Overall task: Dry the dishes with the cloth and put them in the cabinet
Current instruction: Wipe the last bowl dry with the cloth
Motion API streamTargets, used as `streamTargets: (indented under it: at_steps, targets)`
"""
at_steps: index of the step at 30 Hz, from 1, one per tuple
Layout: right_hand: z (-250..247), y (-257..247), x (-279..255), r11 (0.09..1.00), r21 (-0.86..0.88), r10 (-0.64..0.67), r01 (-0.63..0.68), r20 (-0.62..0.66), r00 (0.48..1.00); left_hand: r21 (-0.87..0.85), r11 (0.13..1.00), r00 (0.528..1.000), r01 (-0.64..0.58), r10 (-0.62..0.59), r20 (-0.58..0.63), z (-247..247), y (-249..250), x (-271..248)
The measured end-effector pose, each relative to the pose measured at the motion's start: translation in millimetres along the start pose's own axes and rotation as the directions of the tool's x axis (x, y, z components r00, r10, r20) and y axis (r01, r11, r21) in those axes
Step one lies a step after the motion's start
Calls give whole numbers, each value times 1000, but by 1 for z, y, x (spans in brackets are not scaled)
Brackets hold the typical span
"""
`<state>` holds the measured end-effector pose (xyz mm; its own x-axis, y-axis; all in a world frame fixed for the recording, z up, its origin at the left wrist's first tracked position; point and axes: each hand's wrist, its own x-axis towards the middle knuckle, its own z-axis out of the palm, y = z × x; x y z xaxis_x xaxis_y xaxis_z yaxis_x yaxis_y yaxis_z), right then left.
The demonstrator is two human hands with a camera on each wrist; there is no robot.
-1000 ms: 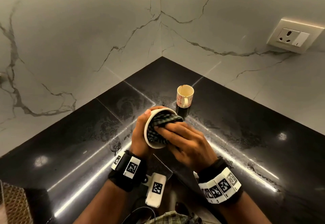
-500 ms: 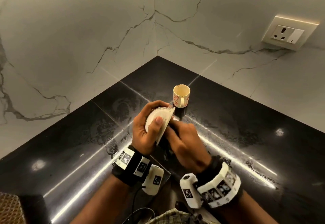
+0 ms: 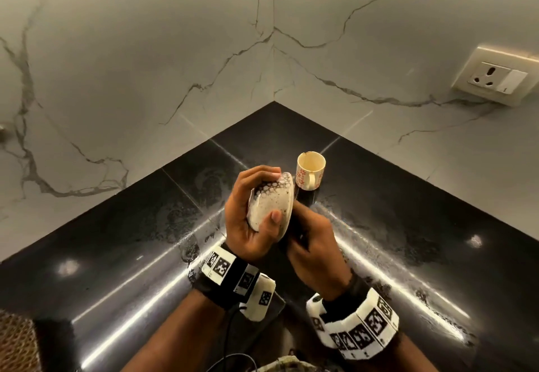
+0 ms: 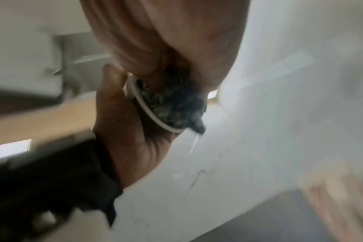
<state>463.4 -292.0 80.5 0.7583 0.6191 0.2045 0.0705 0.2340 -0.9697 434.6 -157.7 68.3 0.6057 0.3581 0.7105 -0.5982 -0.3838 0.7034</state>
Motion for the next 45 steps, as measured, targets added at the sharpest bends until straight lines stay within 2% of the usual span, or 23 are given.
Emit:
streamTargets:
  at_steps: [1, 3, 5, 7, 9, 12, 14, 17, 21, 22, 24, 25, 27, 28, 30, 31, 33, 34, 35, 37, 39, 42, 45]
  targets:
    - [-1, -4, 0, 998, -25, 53, -52, 44, 998, 23, 1000, 1000, -16, 17, -7, -1, -4, -1]
    - [-5, -9, 1, 942, 204, 255, -267, 84, 963, 64, 996, 998, -63, 61, 27, -2, -10, -4]
    - [-10, -15, 0, 685, 580, 453, -442, 136, 881, 106, 988, 990, -108, 97, 106, -4, -13, -6]
    - [-10, -14, 1, 587, 690, 447, -423, 159, 880, 121, 987, 981, -102, 80, 176, -2, -16, -6]
    - [-7, -12, 3, 597, 699, 427, -395, 139, 893, 45, 999, 976, -13, 3, 216, 1, -16, -8]
    - [-10, -14, 2, 512, 752, 440, -415, 185, 879, -166, 921, 929, 352, -322, 181, 6, -2, -17]
    - [-22, -12, 2, 641, 676, 435, -365, 72, 897, -207, 782, 809, 588, -561, 176, 8, 2, -19]
    - [-36, -9, 13, 890, 348, 372, -294, -183, 910, -328, 606, 681, 724, -704, 201, -3, -6, -15]
    - [-51, 6, 15, 996, -13, 69, -89, -531, 844, -362, 592, 670, 720, -729, 142, -19, -8, -12]
    - [-50, 7, 15, 999, -44, -16, -7, -498, 867, -323, 601, 663, 731, -738, 129, -19, -8, -13]
    - [-37, 6, 11, 969, -173, -212, 177, -212, 954, -312, 580, 639, 753, -758, 133, -15, -7, -16]
    - [-29, 9, 8, 902, -335, -300, 272, -34, 953, -330, 570, 636, 753, -759, 141, -11, -6, -17]
    - [-17, 19, 3, 613, -635, -402, 470, 262, 877, -386, 526, 617, 757, -771, 159, -8, 0, -17]
    - [-15, 23, 3, 504, -697, -414, 509, 322, 851, -411, 517, 621, 751, -765, 170, -10, 2, -18]
    - [-18, 28, 4, 490, -703, -444, 515, 307, 842, -429, 541, 663, 723, -718, 212, -12, 2, -22]
    - [-20, 29, 6, 574, -663, -445, 482, 241, 862, -404, 585, 697, 703, -680, 228, -13, 4, -24]
    - [-17, 27, 11, 869, -384, -340, 312, -4, 940, -309, 694, 760, 650, -585, 284, -16, 8, -29]
    - [-13, 22, 17, 968, -154, -220, 198, -141, 965, -263, 743, 785, 615, -545, 295, -16, 9, -32]
    - [-10, 16, 23, 994, 77, -60, 83, -258, 964, -234, 785, 812, 574, -507, 288, -15, 11, -34]
    - [-10, 8, 31, 891, 420, 313, -172, -295, 903, -180, 866, 870, 466, -412, 272, -12, 18, -35]
    - [-15, 7, 31, 717, 578, 554, -390, -133, 822, -74, 945, 920, 318, -288, 266, -9, 18, -33]
    - [-11, 7, 21, 512, 718, 630, -472, 59, 774, 187, 982, 935, 18, -83, 346, -3, 7, -27]
    - [-10, 13, 14, 453, 758, 648, -469, 81, 758, 431, 869, 912, -245, 55, 406, 3, -5, -25]
